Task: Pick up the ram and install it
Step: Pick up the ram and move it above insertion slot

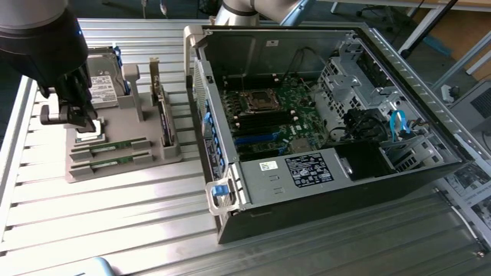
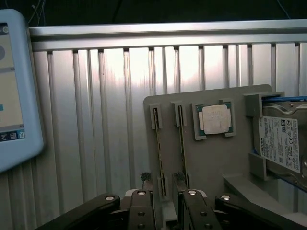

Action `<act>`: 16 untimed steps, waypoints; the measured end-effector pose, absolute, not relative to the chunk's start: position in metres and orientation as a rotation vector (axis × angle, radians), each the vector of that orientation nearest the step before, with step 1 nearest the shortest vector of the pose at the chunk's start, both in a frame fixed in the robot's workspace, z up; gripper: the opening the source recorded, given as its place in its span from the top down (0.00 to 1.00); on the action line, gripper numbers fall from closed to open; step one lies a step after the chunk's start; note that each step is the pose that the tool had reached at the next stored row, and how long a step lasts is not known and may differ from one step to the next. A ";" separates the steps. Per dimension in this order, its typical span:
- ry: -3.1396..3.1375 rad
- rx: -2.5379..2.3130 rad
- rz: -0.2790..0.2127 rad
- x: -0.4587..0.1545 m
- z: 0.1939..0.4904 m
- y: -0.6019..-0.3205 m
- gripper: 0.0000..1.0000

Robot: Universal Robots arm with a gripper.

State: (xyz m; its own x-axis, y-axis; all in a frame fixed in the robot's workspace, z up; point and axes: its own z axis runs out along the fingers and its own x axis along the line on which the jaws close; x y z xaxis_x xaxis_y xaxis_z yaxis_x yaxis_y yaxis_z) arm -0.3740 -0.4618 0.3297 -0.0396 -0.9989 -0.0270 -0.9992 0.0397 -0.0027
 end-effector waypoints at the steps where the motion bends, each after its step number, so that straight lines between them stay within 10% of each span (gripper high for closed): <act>1: 2.249 -2.162 0.026 -0.374 0.329 -0.462 0.70; 16: 2.246 -2.165 0.026 -0.374 0.325 -0.462 0.70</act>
